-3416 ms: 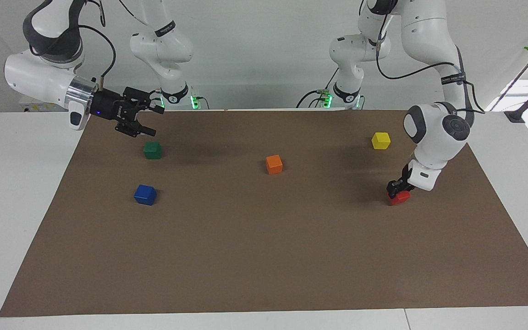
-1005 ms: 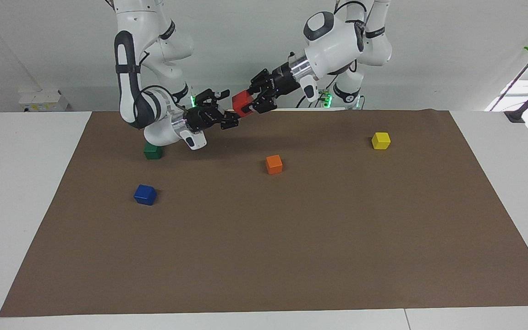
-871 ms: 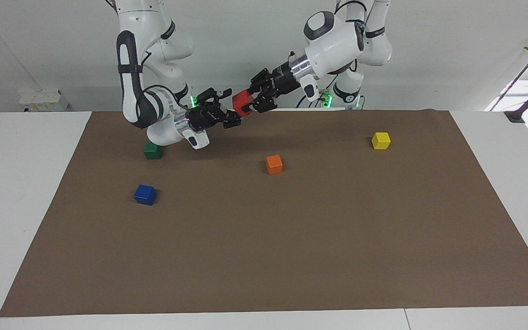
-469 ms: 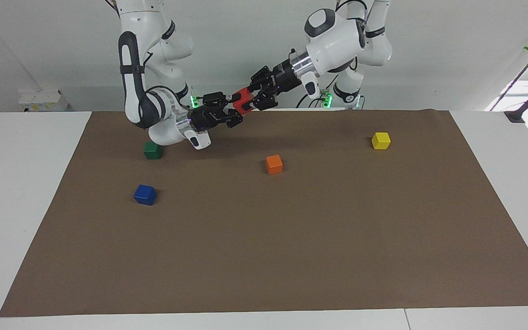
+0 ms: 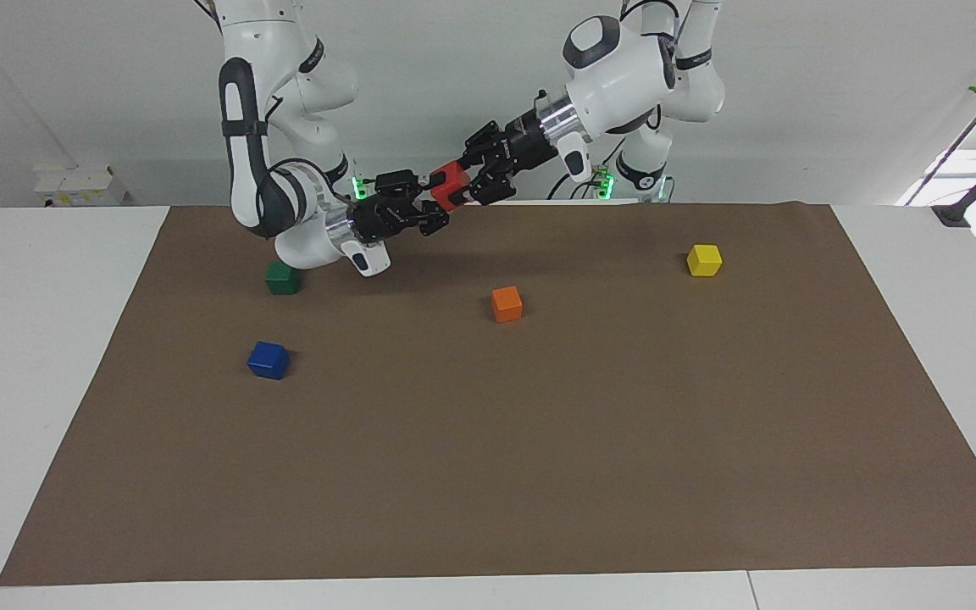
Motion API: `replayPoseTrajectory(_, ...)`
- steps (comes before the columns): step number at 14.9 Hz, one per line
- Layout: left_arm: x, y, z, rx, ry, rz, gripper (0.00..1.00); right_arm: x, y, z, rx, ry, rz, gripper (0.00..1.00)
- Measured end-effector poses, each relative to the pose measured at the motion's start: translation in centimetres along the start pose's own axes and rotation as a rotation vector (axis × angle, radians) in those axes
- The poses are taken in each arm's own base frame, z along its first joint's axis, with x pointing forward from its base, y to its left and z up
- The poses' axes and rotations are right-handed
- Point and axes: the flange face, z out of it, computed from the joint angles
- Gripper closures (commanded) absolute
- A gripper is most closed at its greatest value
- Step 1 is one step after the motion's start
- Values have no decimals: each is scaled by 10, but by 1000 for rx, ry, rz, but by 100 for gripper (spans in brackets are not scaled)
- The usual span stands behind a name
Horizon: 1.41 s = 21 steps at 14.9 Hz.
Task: Transfer red block to right arm and stack on blue block
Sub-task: 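Close the right gripper on the red cube held by the left gripper, then open the left gripper and withdraw while the right gripper carries the cube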
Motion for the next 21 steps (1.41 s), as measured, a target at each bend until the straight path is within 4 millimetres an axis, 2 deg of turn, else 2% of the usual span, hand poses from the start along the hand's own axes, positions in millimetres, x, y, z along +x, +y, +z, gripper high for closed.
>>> replayPoseTrajectory(4,-1,0,-7,-9,-5,3,0,1,-7,4,5,-10,3,100)
replayPoseTrajectory(6,-6,-1,-23,-5,12,37,0,2,-10,6,8,-13,9,100)
replayPoseTrajectory(7,-5,2,-38,1,39,60,0,3,-11,7,8,-15,12,100)
replayPoseTrajectory(11,21,32,-119,15,179,86,0,11,-24,8,-8,1,48,100)
replayPoseTrajectory(13,34,39,-135,16,268,121,0,16,-42,13,-55,32,76,100)
replayPoseTrajectory(17,55,45,-145,24,498,258,0,17,-92,18,-198,34,124,100)
replayPoseTrajectory(19,76,55,-167,52,604,344,0,17,-108,12,-292,36,141,100)
replayPoseTrajectory(21,102,66,-199,102,652,450,0,18,-119,0,-444,24,149,100)
